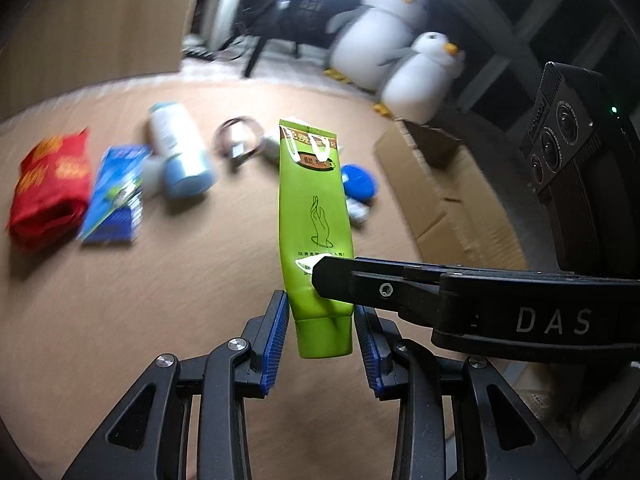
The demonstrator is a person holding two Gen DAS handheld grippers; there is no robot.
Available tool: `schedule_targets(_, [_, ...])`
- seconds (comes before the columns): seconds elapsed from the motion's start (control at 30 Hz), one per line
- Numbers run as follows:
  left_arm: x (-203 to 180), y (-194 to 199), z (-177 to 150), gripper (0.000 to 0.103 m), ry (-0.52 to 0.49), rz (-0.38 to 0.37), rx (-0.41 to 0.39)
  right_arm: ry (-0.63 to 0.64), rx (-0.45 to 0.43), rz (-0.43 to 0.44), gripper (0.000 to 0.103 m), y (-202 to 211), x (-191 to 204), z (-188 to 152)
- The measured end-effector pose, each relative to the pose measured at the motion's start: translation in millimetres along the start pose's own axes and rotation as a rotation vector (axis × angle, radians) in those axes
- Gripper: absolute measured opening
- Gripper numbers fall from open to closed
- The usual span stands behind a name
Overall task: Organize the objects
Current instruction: 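Carry the green tube over the cardboard box and open the left tool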
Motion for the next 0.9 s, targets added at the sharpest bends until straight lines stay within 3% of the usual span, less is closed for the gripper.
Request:
schedule_targets(0.47, [-137,-58,40,0.037,-0.131,-0.121,0.0,-0.092,-0.149,-0.103,0.026,96,-93,25])
schedule_targets(0.7, [-181,-85,41,0.037,-0.173,-0.148,0.021,-0.121,-0.177,-0.155,0.026,122,-135,27])
schedule_targets(0.9, [-194,-97,39,0.037,-0.19,-0.139,0.038,-0.124,-0.188,-0.185,0.026,133,-154,23])
Point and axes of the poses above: each gripper's, at about its wrist camera, not at the fingertips, and y roughly against the way its jaws point, x to its left, z to its top, the point moved 8 cm from there along -y, roughly the way its jaws point, and after that the axes turned 3 degrees about -x, right-handed, at the moved point
